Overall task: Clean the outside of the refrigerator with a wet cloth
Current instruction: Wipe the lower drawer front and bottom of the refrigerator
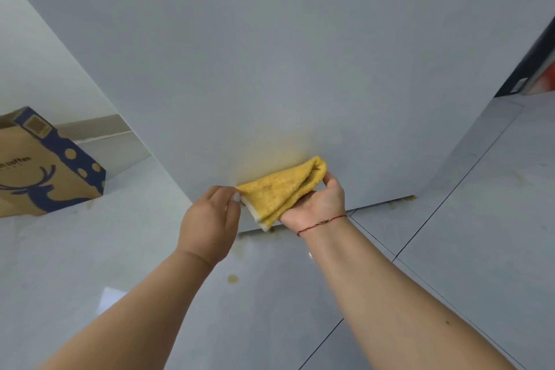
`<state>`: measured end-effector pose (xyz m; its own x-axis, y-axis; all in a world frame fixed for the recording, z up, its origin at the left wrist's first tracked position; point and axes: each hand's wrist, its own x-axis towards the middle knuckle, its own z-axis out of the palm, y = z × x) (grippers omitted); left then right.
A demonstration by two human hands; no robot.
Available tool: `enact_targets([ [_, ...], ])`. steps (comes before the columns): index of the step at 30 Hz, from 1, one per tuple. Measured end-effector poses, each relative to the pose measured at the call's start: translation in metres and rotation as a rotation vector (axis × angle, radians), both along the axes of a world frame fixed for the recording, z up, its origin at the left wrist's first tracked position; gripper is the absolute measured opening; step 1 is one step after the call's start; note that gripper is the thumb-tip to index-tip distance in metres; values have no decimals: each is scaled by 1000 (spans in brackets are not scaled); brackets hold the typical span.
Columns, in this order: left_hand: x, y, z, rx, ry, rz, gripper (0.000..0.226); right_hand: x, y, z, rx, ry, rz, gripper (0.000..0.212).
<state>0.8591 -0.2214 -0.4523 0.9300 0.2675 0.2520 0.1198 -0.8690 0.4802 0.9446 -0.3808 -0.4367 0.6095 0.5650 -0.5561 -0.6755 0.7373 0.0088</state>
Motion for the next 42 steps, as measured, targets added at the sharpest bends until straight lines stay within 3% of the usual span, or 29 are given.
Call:
enact_targets([
  [3,0,-11,0,-359,30,252,63,-7,-7,-2,-43,-9,-35,56],
  [5,6,-19,3,-781,121,412,61,-9,-10,-4,-24,-70,-45,59],
  [8,15,-26,9,-1340,330,431,78,-10,-13,-4,-45,-123,-18,67],
  [10,17,-28,16,-1545,318,404,66,-10,-13,-3,-112,-139,7,74],
  [14,11,-26,19,-1596,227,423,28,-4,-20,-6,-412,-220,147,77],
  [17,-4,-20,14,-1489,249,411,25,2,-30,-16,-557,-270,386,74],
  [20,-18,-15,6,-1359,284,392,24,-7,-33,-34,-641,-351,639,47],
  [22,-27,-14,-3,-1320,323,414,25,-16,-29,-44,-736,-431,675,29],
  [24,-35,-14,-11,-1344,366,447,27,-25,-17,-45,-873,-567,630,25],
  [26,-42,-13,-15,-1476,416,471,35,-33,-2,-41,-1097,-824,721,38],
  [28,-46,-11,-17,-1661,446,494,44,-44,13,-40,-1284,-1036,868,79],
  [31,-50,-7,-24,-1765,422,498,43,-63,28,-44,-1243,-1190,1076,99],
  [35,-52,-3,-34,-1746,285,643,32,-62,27,-39,-1010,-1132,1043,84],
  [40,-45,1,-29,-1736,179,638,31,-45,26,-40,-1182,-1333,882,52],
  [42,-40,-3,-17,-1772,190,567,36,-43,31,-40,-1132,-1368,923,42],
])
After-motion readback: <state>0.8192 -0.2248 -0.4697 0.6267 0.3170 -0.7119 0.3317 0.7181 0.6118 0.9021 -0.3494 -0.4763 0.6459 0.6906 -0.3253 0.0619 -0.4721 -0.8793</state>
